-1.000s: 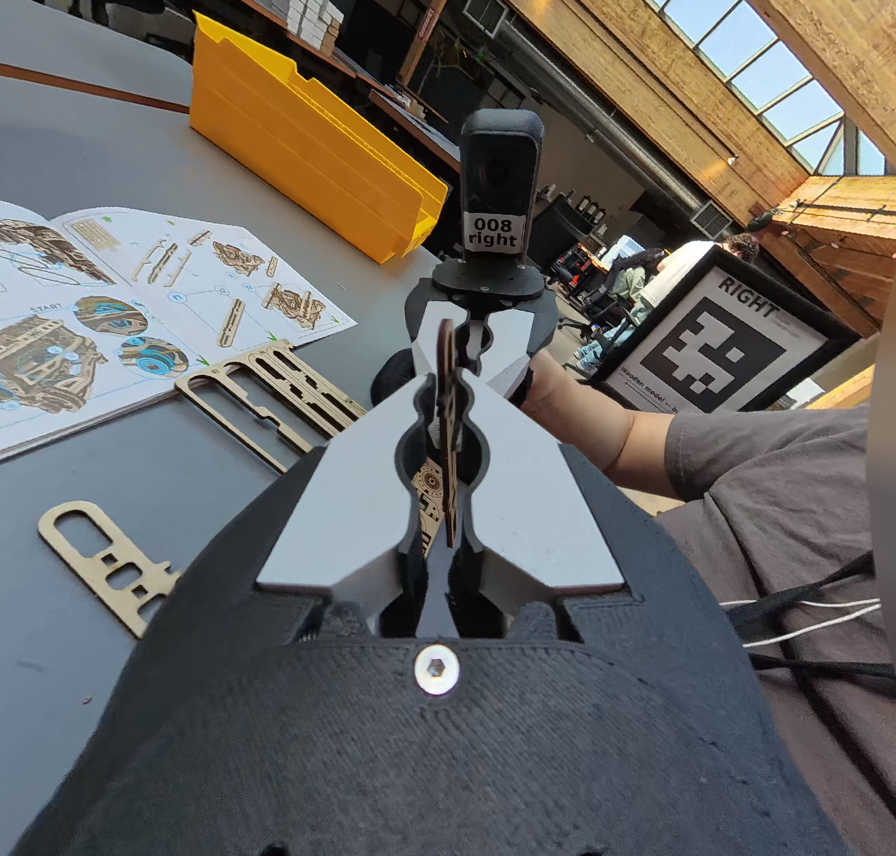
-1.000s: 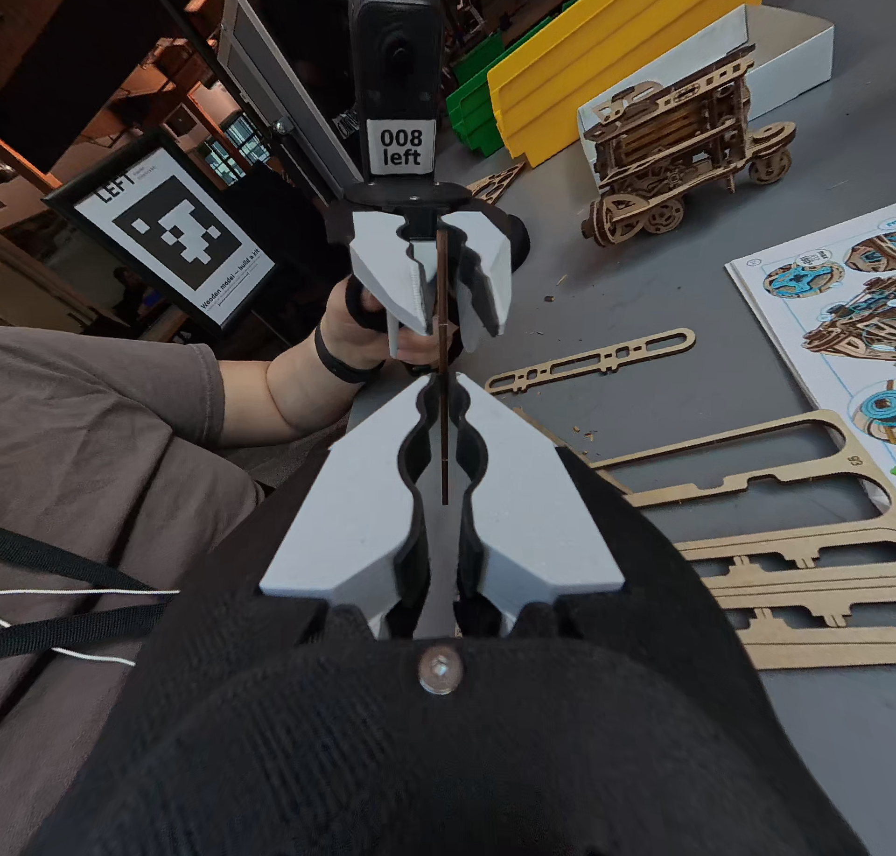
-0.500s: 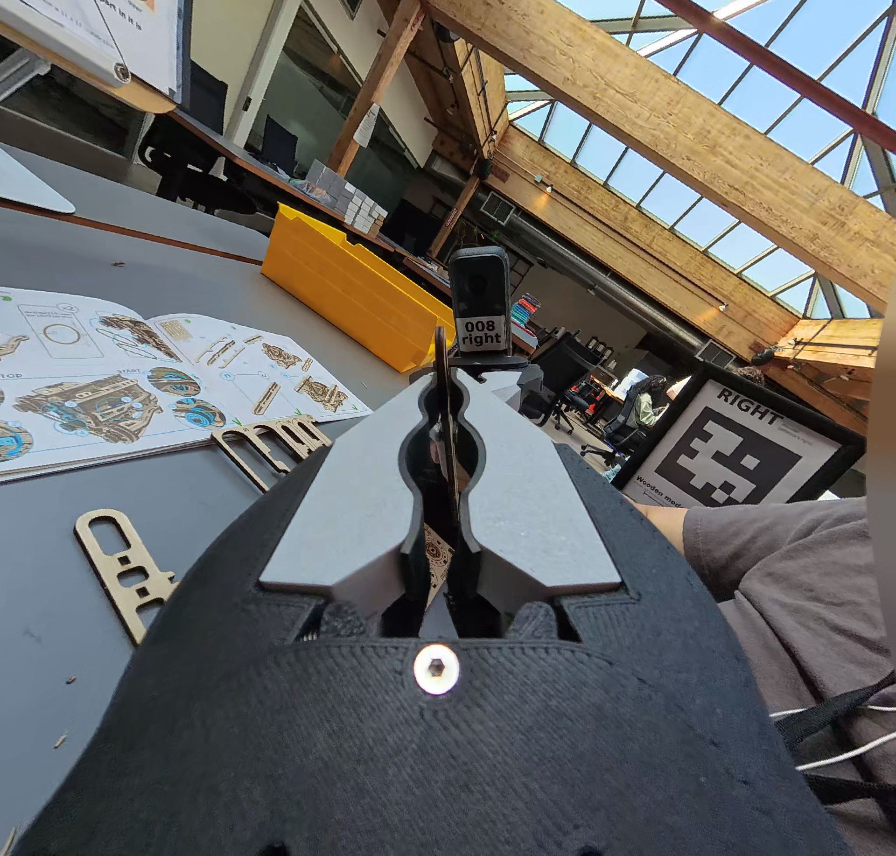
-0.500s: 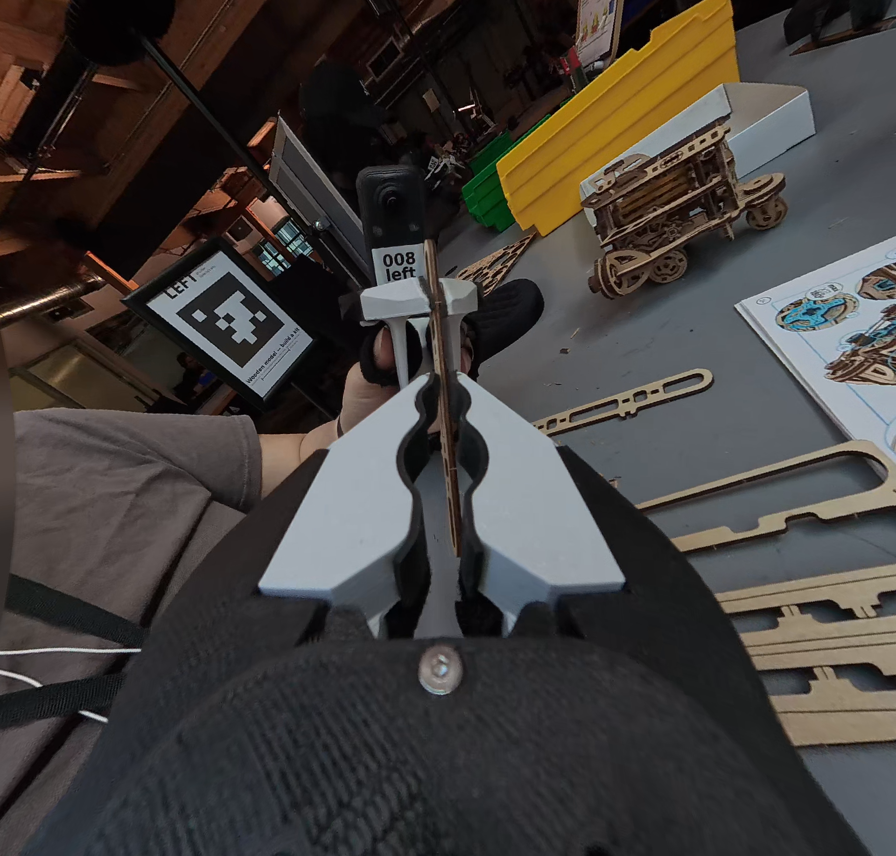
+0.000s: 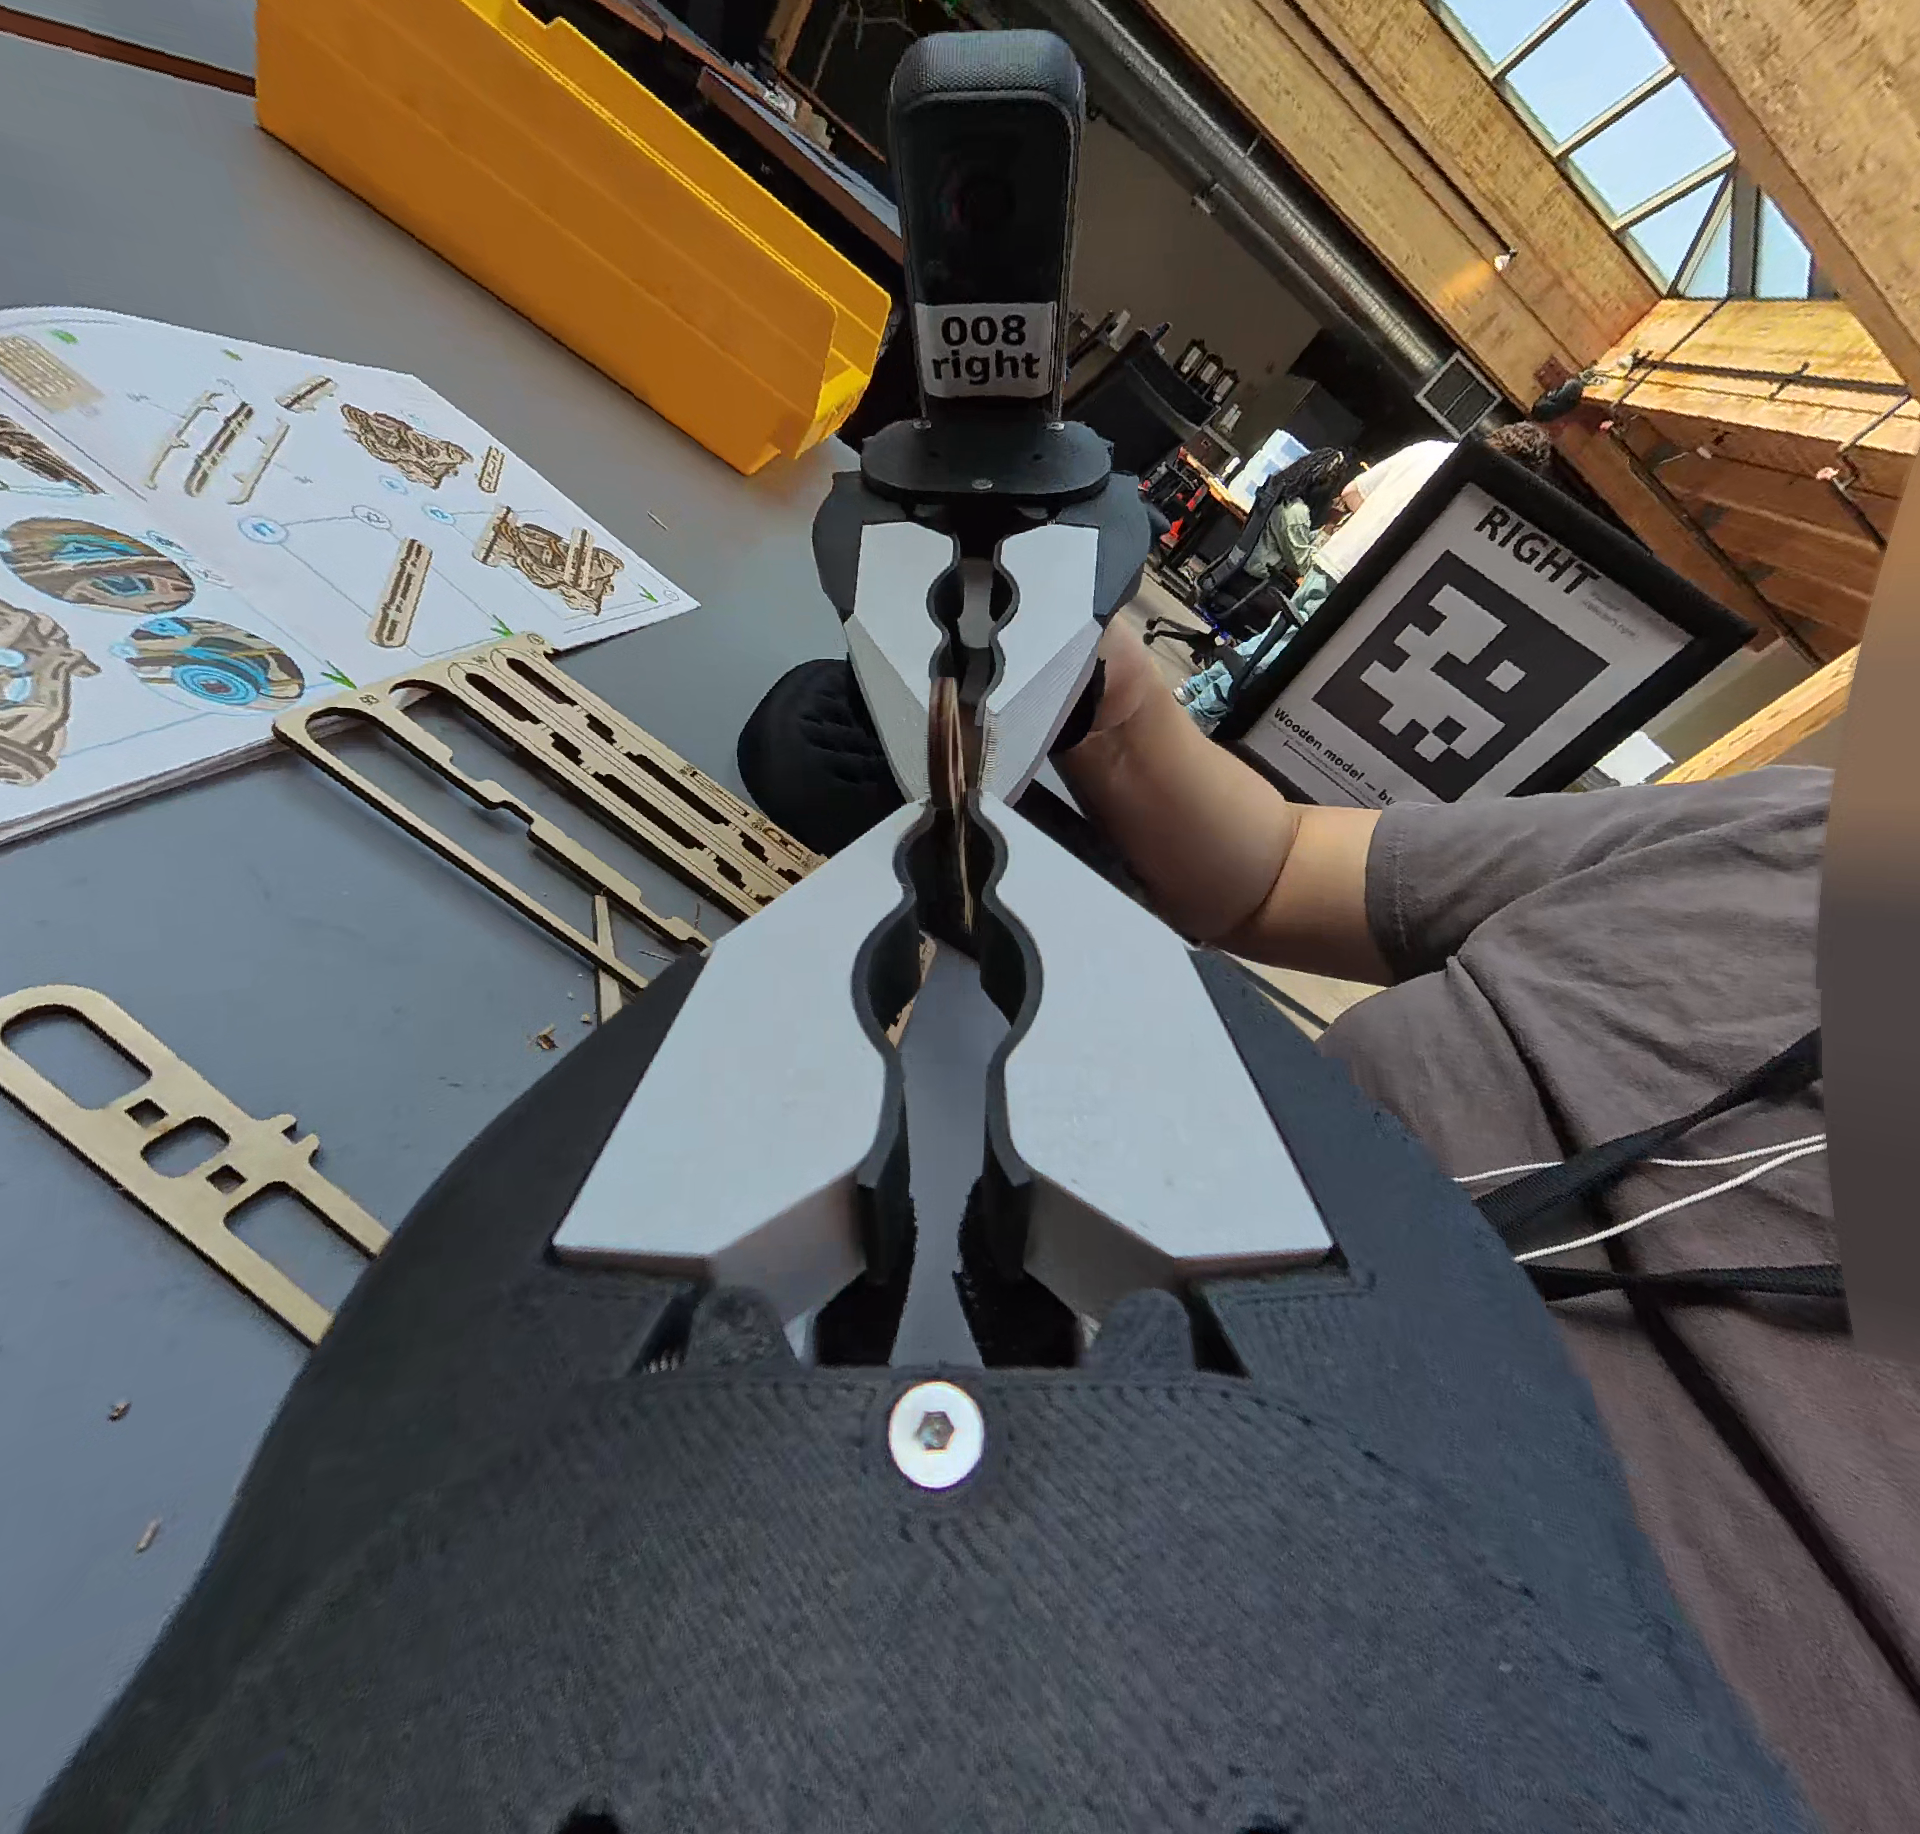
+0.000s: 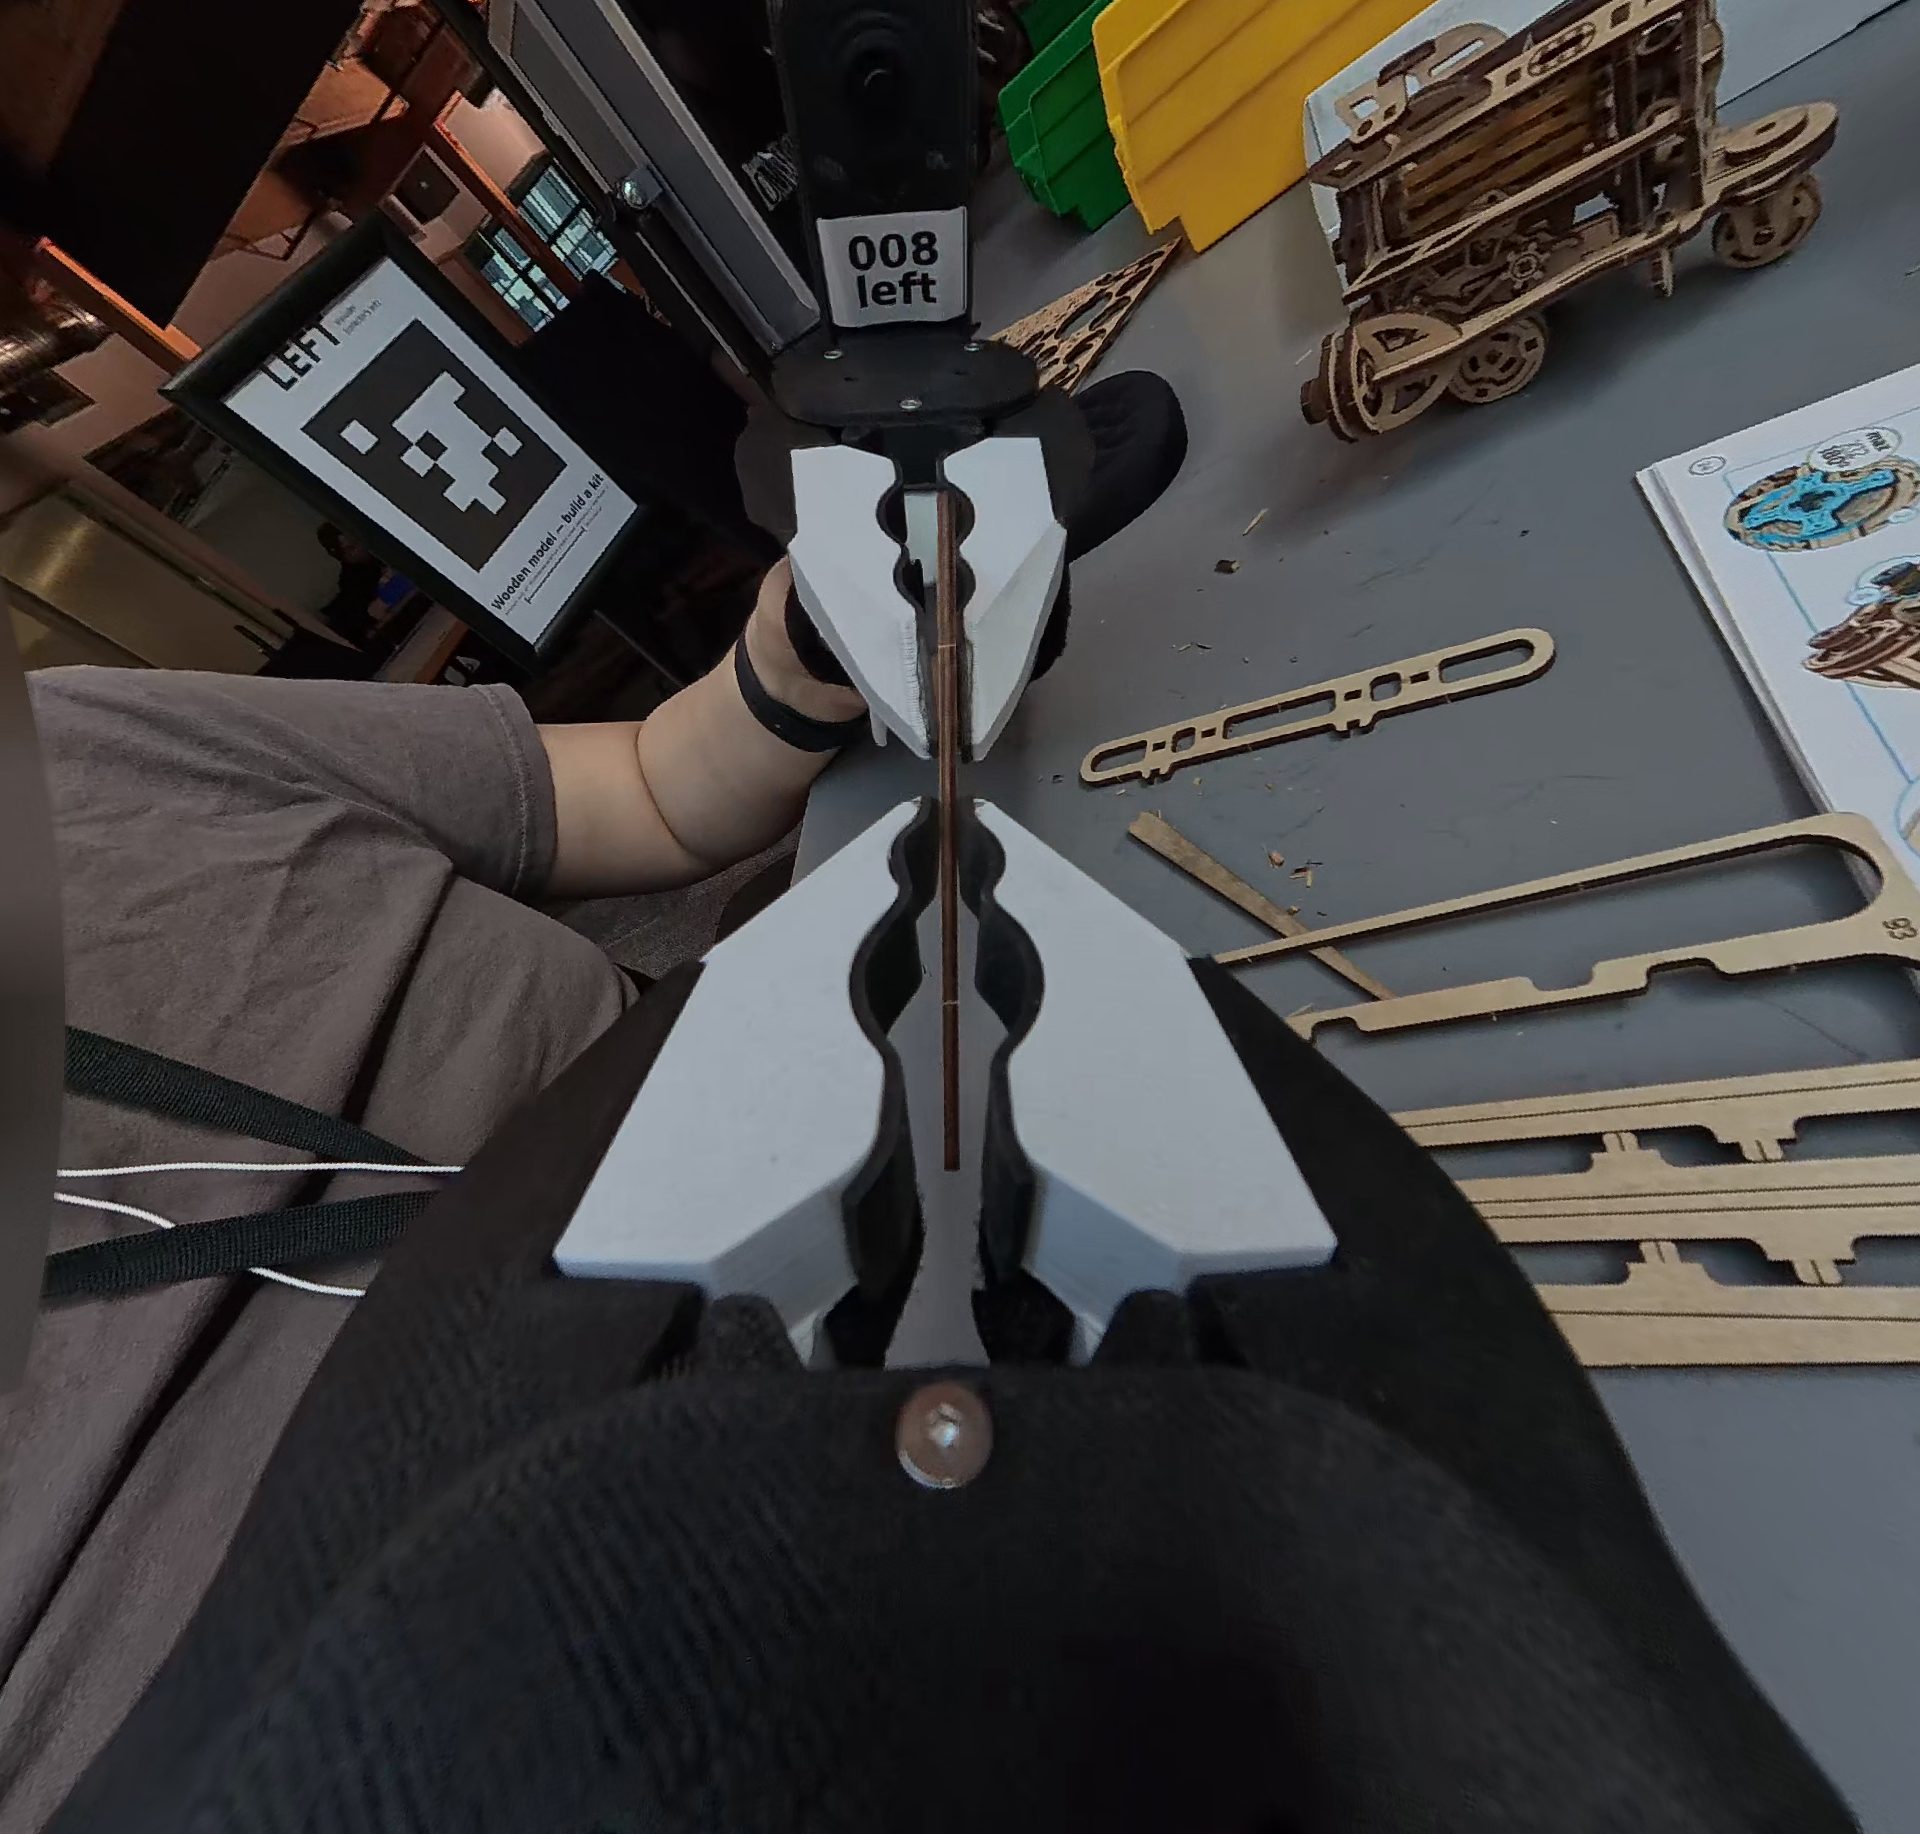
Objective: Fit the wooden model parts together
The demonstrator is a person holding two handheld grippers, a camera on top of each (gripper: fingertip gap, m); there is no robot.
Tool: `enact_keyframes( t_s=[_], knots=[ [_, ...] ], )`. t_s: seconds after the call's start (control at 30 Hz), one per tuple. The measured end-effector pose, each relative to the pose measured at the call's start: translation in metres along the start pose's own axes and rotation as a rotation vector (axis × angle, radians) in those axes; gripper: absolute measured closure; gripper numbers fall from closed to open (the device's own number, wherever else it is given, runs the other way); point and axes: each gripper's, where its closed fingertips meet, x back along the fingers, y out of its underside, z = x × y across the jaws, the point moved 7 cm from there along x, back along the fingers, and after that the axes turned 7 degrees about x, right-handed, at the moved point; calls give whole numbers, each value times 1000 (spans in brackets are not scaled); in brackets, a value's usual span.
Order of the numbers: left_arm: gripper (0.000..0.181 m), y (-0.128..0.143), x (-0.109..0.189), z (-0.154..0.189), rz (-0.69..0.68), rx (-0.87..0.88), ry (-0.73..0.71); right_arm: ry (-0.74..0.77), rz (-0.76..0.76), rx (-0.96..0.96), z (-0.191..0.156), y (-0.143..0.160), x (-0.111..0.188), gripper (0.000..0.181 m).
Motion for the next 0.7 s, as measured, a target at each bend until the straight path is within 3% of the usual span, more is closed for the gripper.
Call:
enact_keyframes(
  t_s=[0.23, 0.3, 0.43, 0.7],
  knots=[
    [181, 1, 4, -2, 41, 46, -9, 13, 40, -8, 1, -1, -2, 180],
    [181, 3, 2, -5, 48, 61, -21, 38, 89, -6, 2, -3, -4, 170],
    [181, 6, 0, -6, 51, 51, -55, 57, 63, -4, 5, 0, -5, 179],
    [181, 9, 0, -10, 33, 54, -80, 71, 20, -3, 8, 4, -7, 179]
  ],
)
